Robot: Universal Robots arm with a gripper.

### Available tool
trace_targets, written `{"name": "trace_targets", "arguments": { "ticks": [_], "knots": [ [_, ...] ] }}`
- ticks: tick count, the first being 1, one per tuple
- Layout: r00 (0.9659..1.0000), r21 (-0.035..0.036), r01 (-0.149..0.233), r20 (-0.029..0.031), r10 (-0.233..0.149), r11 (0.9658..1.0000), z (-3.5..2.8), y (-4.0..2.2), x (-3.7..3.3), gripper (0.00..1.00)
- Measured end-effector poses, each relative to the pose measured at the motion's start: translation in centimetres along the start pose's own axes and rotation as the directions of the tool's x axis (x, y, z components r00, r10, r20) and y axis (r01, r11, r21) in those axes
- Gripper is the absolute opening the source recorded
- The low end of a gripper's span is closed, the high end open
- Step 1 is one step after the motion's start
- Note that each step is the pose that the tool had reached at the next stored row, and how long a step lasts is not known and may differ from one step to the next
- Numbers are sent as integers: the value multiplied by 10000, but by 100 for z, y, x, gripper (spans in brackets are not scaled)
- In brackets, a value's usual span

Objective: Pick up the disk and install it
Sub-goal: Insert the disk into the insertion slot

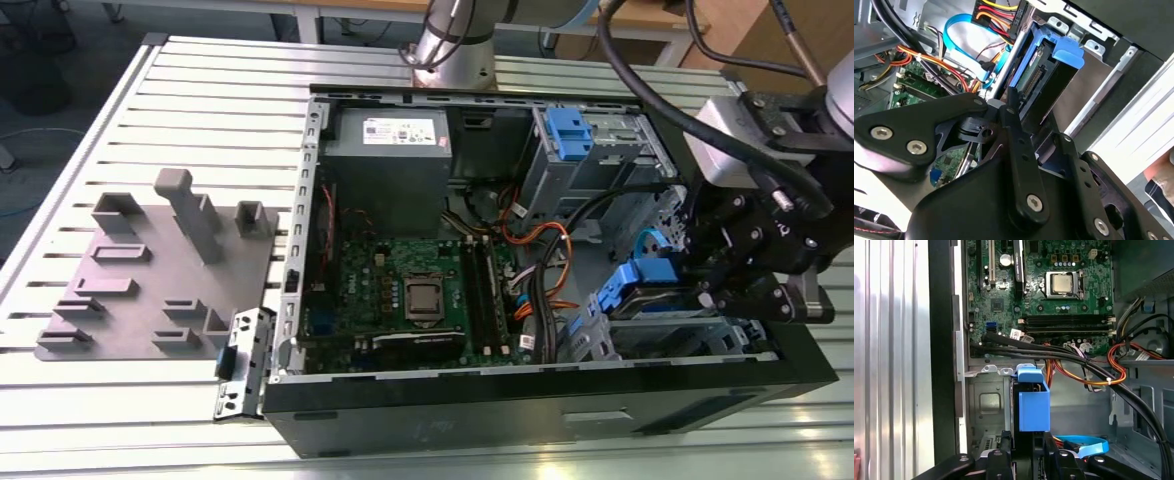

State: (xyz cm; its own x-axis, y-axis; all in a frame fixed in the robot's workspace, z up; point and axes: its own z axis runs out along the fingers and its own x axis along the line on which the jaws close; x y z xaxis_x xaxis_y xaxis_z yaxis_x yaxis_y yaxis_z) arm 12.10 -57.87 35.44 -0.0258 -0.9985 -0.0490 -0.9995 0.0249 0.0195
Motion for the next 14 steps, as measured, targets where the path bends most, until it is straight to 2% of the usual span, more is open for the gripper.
{"name": "trace_targets", "arguments": {
  "ticks": [2,11,13,14],
  "knots": [
    [10000,0,0,5,0,10000,27,0,1,35],
    [10000,1,-1,3,1,10000,30,-1,2,35],
    [10000,0,0,10,0,10000,33,-1,3,36],
    [10000,0,0,7,0,10000,31,-1,2,42]
  ]
}}
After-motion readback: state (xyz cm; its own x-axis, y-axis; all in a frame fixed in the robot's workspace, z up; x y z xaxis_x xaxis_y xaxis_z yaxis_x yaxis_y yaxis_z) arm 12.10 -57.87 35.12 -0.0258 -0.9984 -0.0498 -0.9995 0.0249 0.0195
